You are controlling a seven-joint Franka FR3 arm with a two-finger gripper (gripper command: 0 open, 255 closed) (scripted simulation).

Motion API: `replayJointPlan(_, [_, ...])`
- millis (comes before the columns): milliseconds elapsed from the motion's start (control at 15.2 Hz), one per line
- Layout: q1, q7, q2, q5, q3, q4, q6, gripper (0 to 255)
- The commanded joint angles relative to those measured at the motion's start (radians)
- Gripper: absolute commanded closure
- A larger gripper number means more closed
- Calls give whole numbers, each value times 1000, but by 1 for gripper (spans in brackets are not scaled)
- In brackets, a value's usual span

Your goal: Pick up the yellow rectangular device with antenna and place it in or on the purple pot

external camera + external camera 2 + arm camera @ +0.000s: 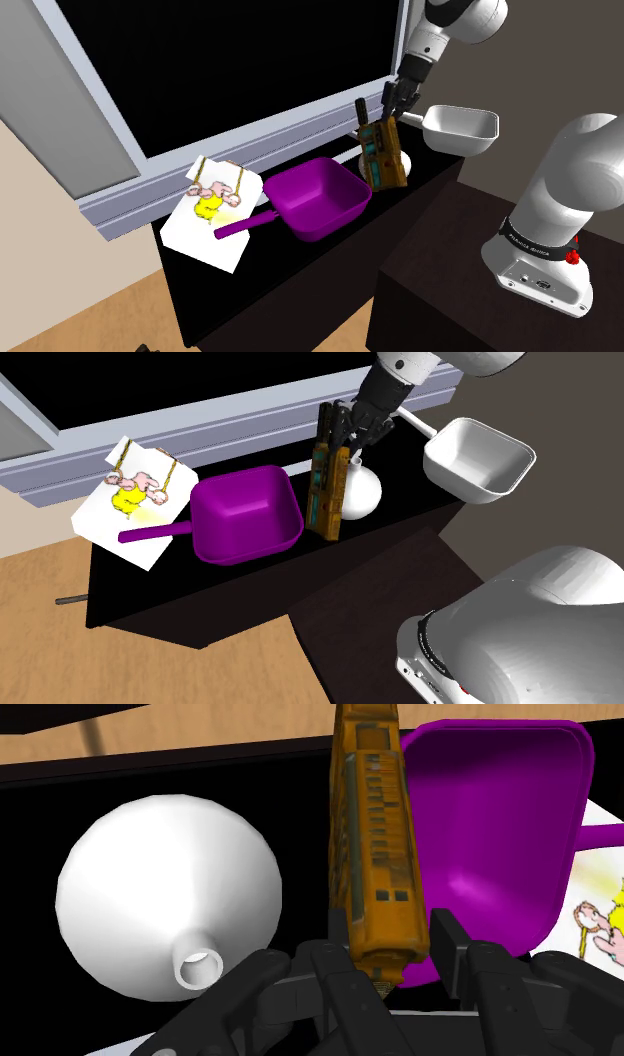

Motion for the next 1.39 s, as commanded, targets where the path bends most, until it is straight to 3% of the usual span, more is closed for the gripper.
replayJointPlan(0, [-3,14,-13,-6,2,18,-26,255])
replayJointPlan(924, [-10,95,-49,-37,13,173,-202,255])
replayJointPlan(1320, [52,230,-21,25,136,197,-141,255])
